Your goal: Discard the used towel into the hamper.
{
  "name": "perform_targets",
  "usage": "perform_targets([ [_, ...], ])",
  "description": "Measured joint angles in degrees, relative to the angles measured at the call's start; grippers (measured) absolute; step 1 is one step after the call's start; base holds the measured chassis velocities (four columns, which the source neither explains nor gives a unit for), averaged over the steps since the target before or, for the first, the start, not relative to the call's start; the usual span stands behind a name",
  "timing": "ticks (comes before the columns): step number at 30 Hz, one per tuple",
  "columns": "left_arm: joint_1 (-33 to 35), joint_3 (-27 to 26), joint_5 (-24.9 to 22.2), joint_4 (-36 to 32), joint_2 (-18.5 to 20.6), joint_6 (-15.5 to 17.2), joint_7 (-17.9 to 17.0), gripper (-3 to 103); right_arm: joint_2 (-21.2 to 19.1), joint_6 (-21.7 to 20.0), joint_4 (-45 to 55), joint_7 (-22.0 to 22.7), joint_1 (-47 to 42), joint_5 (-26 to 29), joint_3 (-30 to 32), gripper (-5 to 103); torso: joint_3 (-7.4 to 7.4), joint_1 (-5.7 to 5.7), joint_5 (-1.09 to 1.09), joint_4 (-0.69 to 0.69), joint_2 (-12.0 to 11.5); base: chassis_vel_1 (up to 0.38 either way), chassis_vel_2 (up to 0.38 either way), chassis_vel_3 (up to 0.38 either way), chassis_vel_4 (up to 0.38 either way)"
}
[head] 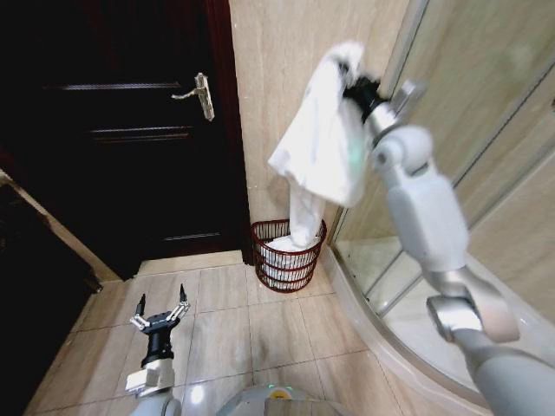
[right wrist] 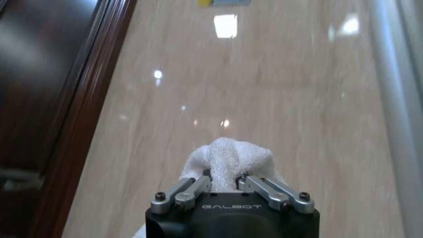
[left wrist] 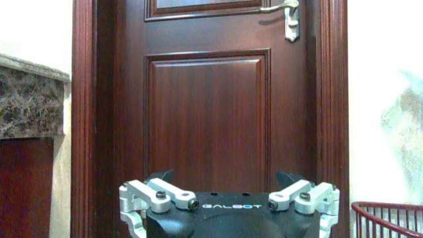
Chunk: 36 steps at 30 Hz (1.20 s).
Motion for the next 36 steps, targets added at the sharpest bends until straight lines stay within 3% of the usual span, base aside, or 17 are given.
perform_targets([
  [21,1.4,-0.1,0.5,-1.9,0.0,-2.4,-0.9,100,7.5,7.1,-7.1,-2.4,-18.8,-7.2,0.6,13,-0.01,-0.01,0.01,0.01,0.0,0.000,0.000,0.000,0.000],
  [29,1.3,-0.6,0.6,-1.9,0.0,-2.5,-0.9,100,7.9,9.0,-7.0,-1.5,-20.2,-7.3,1.9,13,-0.01,-0.01,0.02,0.00,0.0,0.000,0.000,0.000,0.000],
  [36,0.8,0.1,0.8,-1.8,0.0,-2.1,-0.9,100,8.1,8.7,-1.5,2.4,-12.8,-5.1,1.6,13,-0.01,-0.01,0.01,0.01,0.0,0.000,0.000,0.000,0.000],
])
